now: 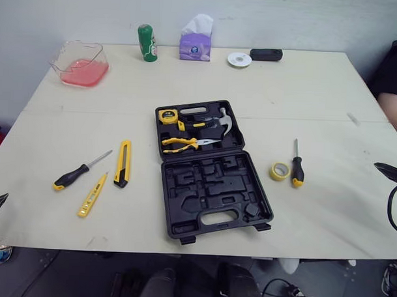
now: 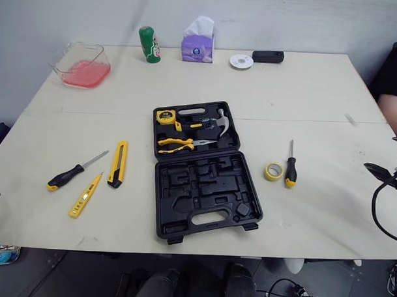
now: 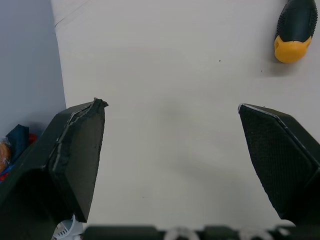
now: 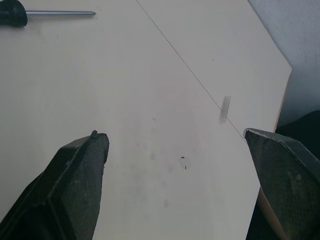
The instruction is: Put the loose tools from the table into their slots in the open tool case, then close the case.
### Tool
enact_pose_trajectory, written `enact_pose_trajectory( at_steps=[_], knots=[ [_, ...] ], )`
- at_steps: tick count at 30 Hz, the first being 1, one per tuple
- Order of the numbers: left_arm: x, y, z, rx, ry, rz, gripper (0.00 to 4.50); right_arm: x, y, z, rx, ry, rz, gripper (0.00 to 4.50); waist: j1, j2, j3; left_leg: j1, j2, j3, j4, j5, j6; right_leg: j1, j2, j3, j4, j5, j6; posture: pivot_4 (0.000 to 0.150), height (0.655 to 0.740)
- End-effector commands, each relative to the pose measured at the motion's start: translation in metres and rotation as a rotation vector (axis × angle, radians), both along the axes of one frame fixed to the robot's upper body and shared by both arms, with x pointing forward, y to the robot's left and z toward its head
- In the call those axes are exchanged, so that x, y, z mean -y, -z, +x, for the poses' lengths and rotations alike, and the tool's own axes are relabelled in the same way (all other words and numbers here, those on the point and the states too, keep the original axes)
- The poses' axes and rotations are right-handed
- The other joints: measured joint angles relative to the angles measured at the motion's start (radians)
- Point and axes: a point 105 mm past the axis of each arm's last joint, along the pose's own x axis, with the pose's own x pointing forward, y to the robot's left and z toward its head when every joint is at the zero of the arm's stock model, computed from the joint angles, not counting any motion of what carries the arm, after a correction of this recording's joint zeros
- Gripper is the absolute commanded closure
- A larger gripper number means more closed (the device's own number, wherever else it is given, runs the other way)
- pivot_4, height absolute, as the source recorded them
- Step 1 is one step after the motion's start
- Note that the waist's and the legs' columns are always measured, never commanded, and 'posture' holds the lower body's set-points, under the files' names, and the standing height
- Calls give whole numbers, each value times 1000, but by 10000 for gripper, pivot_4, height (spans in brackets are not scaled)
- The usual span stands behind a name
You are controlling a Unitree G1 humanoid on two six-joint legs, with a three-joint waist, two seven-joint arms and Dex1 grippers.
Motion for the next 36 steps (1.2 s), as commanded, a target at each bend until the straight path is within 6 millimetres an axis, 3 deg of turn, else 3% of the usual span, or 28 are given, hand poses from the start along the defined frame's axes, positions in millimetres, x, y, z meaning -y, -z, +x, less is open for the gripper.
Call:
enact_pose_trajectory(
  at_steps=[1, 4, 17, 21, 24, 28, 32, 36],
  knots=[
    [3, -17, 4, 48, 26, -22, 200, 0, -9, 2, 33, -3, 10, 0, 0, 0, 0, 0, 0, 0, 0, 0, 0, 0, 0, 0, 0, 0, 0, 1500, 7400],
    [9, -25, 6, 67, 70, -110, 200, -4, -7, 4, 23, -17, 19, 0, 0, 0, 0, 0, 0, 0, 1, 0, 0, 0, 0, 0, 1, 0, 0, 1500, 7400],
    [18, -26, 9, 70, 92, -125, 200, -10, -3, 7, 19, -49, 39, 0, 0, 0, 0, 0, 0, 0, 1, 0, 0, 0, 0, 1, 1, 0, 0, 1500, 7400],
    [40, -33, 19, 63, 182, -117, 200, -30, -12, 14, 39, -143, 127, 0, 0, 0, 0, 0, 0, 0, 1, 0, 0, 0, 0, 1, 1, 0, 0, 1500, 7400],
    [71, -40, 29, 44, 297, -140, 200, -57, -11, 20, -6, -249, 180, 0, 1, 0, 0, 0, 0, 0, 2, 0, 0, 0, 0, 2, 1, 0, 0, 1500, 7400],
    [99, -42, 37, 19, 374, -147, 200, -82, -10, 24, -32, -340, 185, 0, 3, 0, 0, 0, 1, 0, 2, 0, 0, 0, 1, 2, 1, 0, 0, 1500, 7400],
    [148, -45, 55, 13, 503, -170, 200, -119, -17, 38, -66, -437, 250, 0, 4, 0, 0, 0, 1, 0, 4, 0, 0, 0, 1, 3, 2, 0, 0, 1500, 7400],
    [169, -42, 69, -7, 530, -180, 200, -141, -11, 46, -119, -485, 238, 0, 4, 0, 0, 0, 1, 0, 4, 0, 0, 0, 2, 3, 2, 1, -1, 1500, 7400]
  ],
)
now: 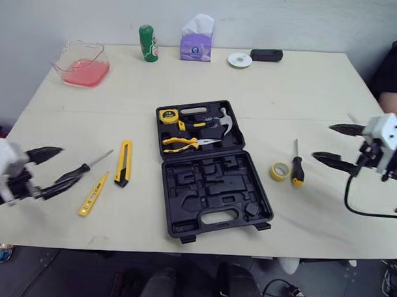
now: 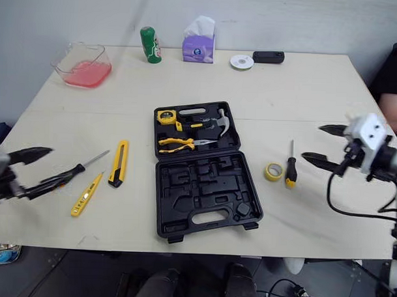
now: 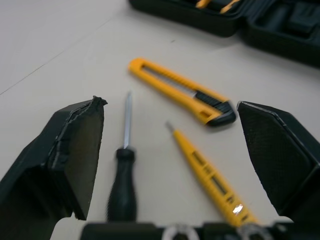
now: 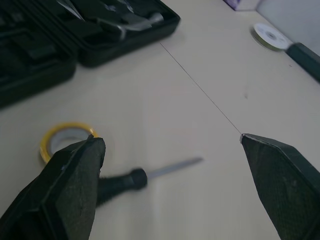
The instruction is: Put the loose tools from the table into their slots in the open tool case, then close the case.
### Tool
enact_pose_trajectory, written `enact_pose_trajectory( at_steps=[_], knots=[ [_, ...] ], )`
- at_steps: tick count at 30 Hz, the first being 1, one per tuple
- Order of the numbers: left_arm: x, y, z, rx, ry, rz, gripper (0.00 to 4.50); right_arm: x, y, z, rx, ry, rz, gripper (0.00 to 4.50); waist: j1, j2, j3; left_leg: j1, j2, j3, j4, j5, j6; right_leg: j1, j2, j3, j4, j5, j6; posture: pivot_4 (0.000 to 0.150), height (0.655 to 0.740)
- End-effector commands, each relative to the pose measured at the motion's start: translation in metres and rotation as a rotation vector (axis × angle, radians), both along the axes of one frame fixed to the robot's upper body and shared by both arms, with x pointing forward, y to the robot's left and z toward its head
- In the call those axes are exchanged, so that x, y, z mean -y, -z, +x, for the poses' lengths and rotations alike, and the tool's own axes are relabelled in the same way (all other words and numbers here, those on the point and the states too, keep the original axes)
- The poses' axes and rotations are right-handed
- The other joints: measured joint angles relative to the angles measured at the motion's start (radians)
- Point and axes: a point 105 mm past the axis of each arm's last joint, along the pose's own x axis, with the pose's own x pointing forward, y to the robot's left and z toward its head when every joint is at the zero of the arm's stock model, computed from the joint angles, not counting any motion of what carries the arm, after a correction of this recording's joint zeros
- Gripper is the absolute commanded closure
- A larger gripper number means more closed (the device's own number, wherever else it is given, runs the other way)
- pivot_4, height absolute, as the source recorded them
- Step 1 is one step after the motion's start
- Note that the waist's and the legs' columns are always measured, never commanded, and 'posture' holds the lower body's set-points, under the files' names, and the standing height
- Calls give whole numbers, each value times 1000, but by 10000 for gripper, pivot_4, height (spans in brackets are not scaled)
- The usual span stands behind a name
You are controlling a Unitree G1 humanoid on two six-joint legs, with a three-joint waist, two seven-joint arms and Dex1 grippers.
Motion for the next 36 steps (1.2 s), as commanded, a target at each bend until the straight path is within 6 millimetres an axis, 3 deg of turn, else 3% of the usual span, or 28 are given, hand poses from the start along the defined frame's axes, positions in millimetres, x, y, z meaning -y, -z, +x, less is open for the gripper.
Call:
enact_pose_trajectory(
  at_steps=[1, 5, 7, 9, 15, 16, 21, 24, 36],
  knots=[
    [15, -4, 10, 10, 15, -4, 200, -15, -8, 6, 15, -38, -15, 0, 0, 0, 0, 0, 0, 0, 0, 0, 0, 0, 0, 0, 0, 0, 0, 1500, 7400],
    [32, -4, 25, -8, 24, -15, 200, -32, -1, 15, -8, -80, -14, 0, 0, 0, 0, 0, 0, 0, 1, 0, 0, 0, 6, 1, 0, 0, 0, 1500, 7400],
    [45, 0, 31, -35, 47, -19, 5506, -41, 7, 20, -27, -102, -28, 5119, 1, 0, 0, 0, 0, 0, 1, 0, 0, 0, 8, 3, 0, 0, 0, 1500, 7400],
    [58, 4, 33, -69, 89, -21, 13005, -48, 13, 24, -30, -118, -49, 13235, 1, 0, 0, -1, 1, 0, 1, 0, 0, 0, 10, 4, -1, 0, 0, 1500, 7400],
    [85, 17, 49, -104, 105, -15, 41704, -67, 25, 37, -31, -141, -85, 44172, 1, 0, 0, -1, 1, 0, 2, 0, 0, 0, 11, 5, 0, 0, 0, 1500, 7400],
    [88, 20, 51, -118, 102, -22, 44645, -70, 27, 39, -32, -143, -91, 45000, 1, 0, 0, -1, 1, 0, 2, 0, 0, 0, 11, 5, 0, 0, 0, 1500, 7400],
    [108, 46, 63, -238, 88, -19, 44645, -90, 43, 50, -63, -159, -151, 45000, -1, 0, 0, -1, 2, 0, 2, 0, 0, 0, 12, 6, 0, 0, 0, 1500, 7400],
    [123, 46, 71, -225, 89, -40, 44645, -98, 47, 56, -59, -167, -180, 45000, 0, -1, 0, -1, 2, 0, 2, 0, 0, 0, 13, 7, -1, 0, 0, 1500, 7400],
    [137, 64, 83, -256, 80, -27, 44645, -117, 53, 64, -48, -194, -197, 45000, -1, 0, 0, -1, 2, 0, 4, 0, 0, 0, 13, 7, 0, 0, 0, 1500, 7400]
  ],
)
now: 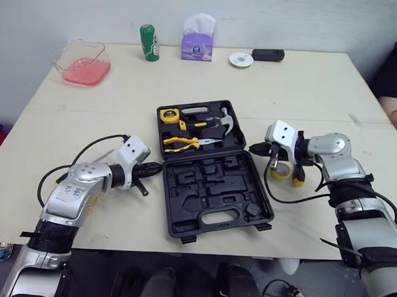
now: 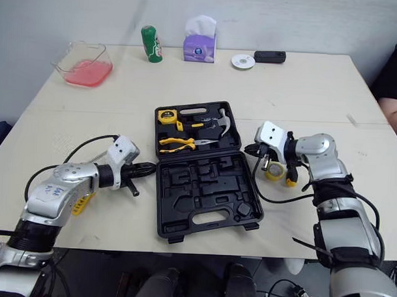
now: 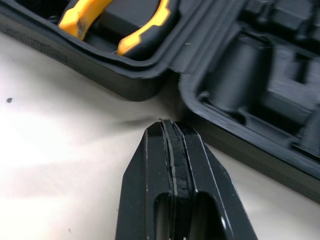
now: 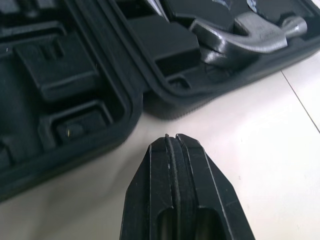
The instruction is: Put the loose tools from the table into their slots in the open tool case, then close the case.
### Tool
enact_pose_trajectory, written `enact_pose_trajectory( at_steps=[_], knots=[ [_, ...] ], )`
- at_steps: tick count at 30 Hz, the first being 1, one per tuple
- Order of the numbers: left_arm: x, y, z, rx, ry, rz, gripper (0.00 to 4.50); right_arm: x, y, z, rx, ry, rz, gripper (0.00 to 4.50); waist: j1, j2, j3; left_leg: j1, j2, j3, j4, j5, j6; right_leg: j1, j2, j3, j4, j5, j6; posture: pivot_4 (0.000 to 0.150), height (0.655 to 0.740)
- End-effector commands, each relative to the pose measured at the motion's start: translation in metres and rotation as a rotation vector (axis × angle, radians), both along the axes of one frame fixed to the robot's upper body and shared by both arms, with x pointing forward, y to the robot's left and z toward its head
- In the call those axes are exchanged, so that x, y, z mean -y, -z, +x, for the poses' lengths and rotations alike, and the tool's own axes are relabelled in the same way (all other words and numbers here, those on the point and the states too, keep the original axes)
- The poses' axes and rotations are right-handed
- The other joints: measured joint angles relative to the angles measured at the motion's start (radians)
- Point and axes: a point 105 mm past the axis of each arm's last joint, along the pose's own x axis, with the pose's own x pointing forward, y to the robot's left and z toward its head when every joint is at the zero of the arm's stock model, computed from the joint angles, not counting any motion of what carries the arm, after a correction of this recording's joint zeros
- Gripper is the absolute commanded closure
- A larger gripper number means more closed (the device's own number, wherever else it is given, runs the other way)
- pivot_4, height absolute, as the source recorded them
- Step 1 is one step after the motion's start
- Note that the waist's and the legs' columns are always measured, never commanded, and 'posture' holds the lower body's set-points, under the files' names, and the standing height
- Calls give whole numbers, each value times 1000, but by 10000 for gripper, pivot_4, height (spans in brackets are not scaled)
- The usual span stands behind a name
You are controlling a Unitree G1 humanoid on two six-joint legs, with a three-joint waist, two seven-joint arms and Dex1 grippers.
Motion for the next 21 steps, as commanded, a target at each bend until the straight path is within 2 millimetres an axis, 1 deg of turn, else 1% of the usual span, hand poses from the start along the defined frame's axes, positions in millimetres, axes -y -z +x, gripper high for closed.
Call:
enact_pose_trajectory(
  at_steps=[1, 5, 8, 11, 14, 17, 19, 21],
  knots=[
    [7, -8, 6, 34, 12, -17, 44645, -4, -6, 5, 37, -4, -17, 45000, 0, 0, 0, 0, 0, 0, 0, 0, 0, 0, 0, 0, 0, 0, 0, 1500, 7400],
    [13, -11, 10, 38, 38, -12, 44645, -9, -1, 10, 41, 20, -14, 45000, -1, 0, 0, -1, 0, -1, 0, 0, 0, 0, 0, 0, -1, 0, 0, 1500, 7400],
    [17, -14, 14, 47, 51, -15, 44645, -15, 1, 7, 24, -11, 2, 45000, -1, 0, 0, -1, 0, -1, 0, 0, 0, 0, 0, 0, 0, 0, 0, 1500, 7400],
    [20, -12, 17, 44, 48, -15, 44645, -16, 0, 5, 23, -34, 10, 45000, -1, 0, 0, -1, 0, -1, 1, 0, 0, 0, 0, 0, 0, 0, 0, 1500, 7400],
    [25, -9, 16, 37, 65, -21, 44645, -14, 1, -2, 14, -61, 8, 45000, 2, 0, 0, -1, 0, -1, 2, 0, 0, 0, 0, 0, 0, 0, 0, 1500, 7400],
    [30, -8, 13, 54, 121, 5, 44645, -11, 0, -9, 4, -86, 17, 45000, 6, 0, 0, -2, 0, -3, 3, 0, 0, 0, 0, 1, 0, 0, 0, 1500, 7400],
    [32, -9, 14, 62, 138, 5, 44645, -11, -5, -12, -26, -73, 94, 45000, 8, 0, 0, -3, 0, -4, 3, 0, 0, 0, 1, 1, 0, 0, 0, 1500, 7400],
    [36, -10, 14, 66, 176, 14, 44645, -8, -1, -19, -36, -79, 86, 45000, 14, 0, 0, -3, 0, -4, 4, 0, 0, 0, 1, 1, 0, 0, 0, 1500, 7400]
  ],
)
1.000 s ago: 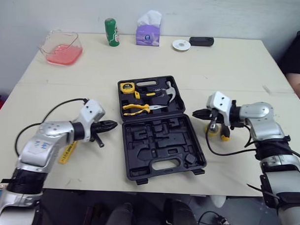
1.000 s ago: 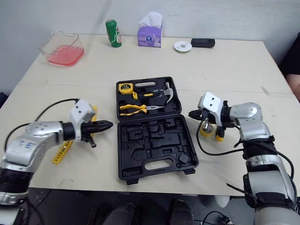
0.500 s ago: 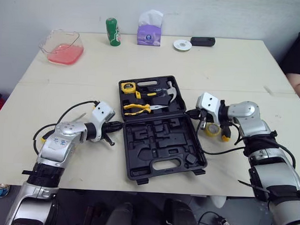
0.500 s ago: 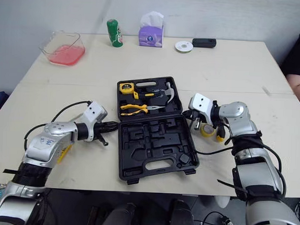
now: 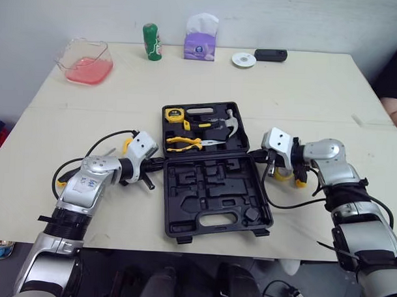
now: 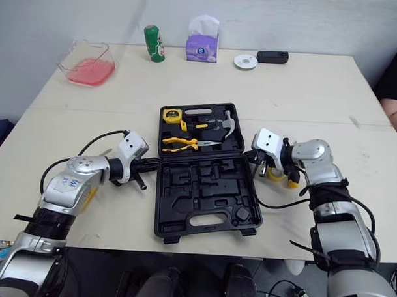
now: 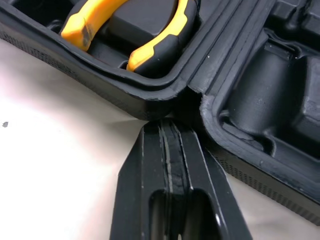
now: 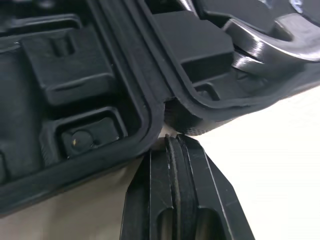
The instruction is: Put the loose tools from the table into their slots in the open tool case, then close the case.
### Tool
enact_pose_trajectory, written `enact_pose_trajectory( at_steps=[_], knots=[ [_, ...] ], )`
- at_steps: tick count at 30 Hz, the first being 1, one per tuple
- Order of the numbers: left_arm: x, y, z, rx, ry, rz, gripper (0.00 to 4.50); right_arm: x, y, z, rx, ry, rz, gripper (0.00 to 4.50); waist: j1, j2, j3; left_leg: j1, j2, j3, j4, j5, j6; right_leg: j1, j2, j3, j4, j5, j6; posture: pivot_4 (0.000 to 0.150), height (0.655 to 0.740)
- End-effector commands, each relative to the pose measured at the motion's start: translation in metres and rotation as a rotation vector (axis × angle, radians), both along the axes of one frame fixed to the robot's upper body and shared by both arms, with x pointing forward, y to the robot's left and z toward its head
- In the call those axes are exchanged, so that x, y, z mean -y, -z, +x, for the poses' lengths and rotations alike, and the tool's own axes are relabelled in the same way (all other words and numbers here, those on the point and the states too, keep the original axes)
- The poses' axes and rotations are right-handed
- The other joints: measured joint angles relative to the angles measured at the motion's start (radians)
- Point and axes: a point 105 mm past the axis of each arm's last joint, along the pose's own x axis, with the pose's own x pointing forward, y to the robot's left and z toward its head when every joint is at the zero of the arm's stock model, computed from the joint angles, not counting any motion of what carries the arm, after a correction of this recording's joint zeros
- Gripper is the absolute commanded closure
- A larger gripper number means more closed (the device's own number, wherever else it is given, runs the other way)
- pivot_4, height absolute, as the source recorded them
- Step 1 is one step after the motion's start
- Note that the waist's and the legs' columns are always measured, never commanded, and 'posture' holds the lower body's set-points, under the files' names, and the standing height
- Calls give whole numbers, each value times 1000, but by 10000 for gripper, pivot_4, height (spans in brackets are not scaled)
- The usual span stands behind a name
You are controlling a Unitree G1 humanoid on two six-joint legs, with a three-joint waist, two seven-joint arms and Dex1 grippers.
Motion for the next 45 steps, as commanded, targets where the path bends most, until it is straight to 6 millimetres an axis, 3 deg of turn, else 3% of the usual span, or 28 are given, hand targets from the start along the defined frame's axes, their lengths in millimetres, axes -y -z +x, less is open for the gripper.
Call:
enact_pose_trajectory(
  at_steps=[1, 16, 20, 24, 31, 36, 38, 41, 42, 45],
  knots=[
    [24, -10, -3, 45, 137, -5, 44645, -10, -14, -12, 43, -74, 31, 45000, 8, 0, 0, 0, 0, 0, 0, 0, 0, 0, 0, 0, 0, 0, 0, 1500, 7400],
    [29, -4, -12, 42, 195, 20, 44645, 7, -5, -46, 18, -36, -37, 45000, 25, 0, 0, -2, 0, -1, 2, 0, 0, 0, 0, -1, 0, 0, 0, 1500, 7400],
    [24, 2, -15, 73, 224, 107, 44645, 11, -5, -48, 38, -14, -40, 45000, 28, 0, 0, -2, 0, -1, 2, 0, 0, 0, 0, 0, 0, 0, 0, 1500, 7400],
    [9, -5, -11, 106, 158, 119, 44645, 16, -7, -46, 59, -7, -54, 45000, 29, 0, 0, -1, 0, -1, 3, 0, 0, 0, 0, 0, 0, 0, 0, 1500, 7400],
    [-20, -22, -30, 119, 152, 124, 44645, 34, -28, -49, 99, 12, -58, 45000, 18, 0, 0, -1, 0, -1, 2, -1, 0, 0, 0, 0, 0, 0, 0, 1500, 7400],
    [-58, -62, -47, 227, 128, 29, 44645, 65, -64, -60, 199, 50, -27, 45000, 18, 0, 0, -2, 1, -2, 3, -1, -1, 0, 0, 0, 0, 0, 0, 1500, 7400],
    [-84, -74, -54, 324, 95, 30, 44645, 83, -74, -69, 219, 90, 5, 45000, 19, 0, 0, -2, 1, -2, 2, -1, -1, 0, 0, 0, -1, 0, 0, 1500, 7400],
    [-129, -76, -73, 406, 29, 24, 35678, 101, -84, -86, 214, 123, 102, 45000, 19, 0, 0, -1, 1, -2, 1, -1, -1, 1, 0, -1, -3, 0, 0, 1500, 7400],
    [-151, -74, -77, 398, -53, 30, 30729, 114, -82, -91, 227, 174, 87, 38163, 19, 0, 0, -1, 1, -2, 0, -1, -1, 1, 0, -1, -3, 0, 0, 1500, 7400],
    [-200, -69, -91, 389, -251, 44, 16714, 148, -78, -103, 268, 321, 67, 24956, 18, 0, 0, 0, 1, -1, 1, -1, -1, 1, 0, -1, -2, 0, 0, 1500, 7400]
  ],
)
